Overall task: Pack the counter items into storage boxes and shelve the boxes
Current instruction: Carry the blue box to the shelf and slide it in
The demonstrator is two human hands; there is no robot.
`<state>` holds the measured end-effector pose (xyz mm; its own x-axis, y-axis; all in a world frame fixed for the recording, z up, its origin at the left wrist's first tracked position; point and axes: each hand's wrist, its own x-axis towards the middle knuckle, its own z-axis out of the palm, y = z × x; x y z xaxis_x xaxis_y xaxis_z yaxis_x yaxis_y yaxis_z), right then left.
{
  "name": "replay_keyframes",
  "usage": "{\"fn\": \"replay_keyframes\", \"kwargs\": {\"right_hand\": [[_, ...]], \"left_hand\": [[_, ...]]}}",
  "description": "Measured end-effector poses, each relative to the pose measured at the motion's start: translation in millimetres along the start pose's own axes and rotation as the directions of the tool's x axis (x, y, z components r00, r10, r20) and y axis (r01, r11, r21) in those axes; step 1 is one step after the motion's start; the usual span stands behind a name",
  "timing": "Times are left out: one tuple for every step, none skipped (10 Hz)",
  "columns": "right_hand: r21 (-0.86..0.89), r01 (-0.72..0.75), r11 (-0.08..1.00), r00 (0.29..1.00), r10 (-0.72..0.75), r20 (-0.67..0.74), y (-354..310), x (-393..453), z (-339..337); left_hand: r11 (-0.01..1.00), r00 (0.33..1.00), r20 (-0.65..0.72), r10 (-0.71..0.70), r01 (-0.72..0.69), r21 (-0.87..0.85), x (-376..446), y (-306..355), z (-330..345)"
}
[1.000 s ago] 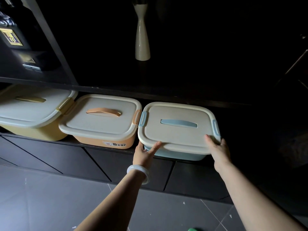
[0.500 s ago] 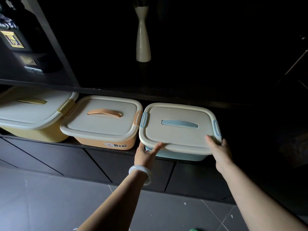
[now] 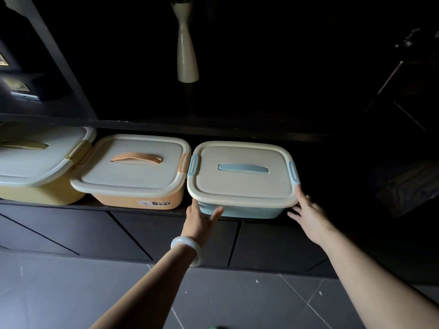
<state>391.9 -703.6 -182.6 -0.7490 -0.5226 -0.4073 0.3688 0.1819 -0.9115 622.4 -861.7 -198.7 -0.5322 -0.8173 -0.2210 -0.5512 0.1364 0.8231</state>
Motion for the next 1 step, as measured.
{"fn": "replay_keyframes", "kwargs": {"right_hand": [[-0.09, -0.094, 0.991, 0.993, 0.087, -0.078, 8.6, -15.6, -11.1]], "left_hand": [[0.969, 0.991, 0.112, -0.077, 0.048, 0.241, -14.0, -3.5, 5.5]]}}
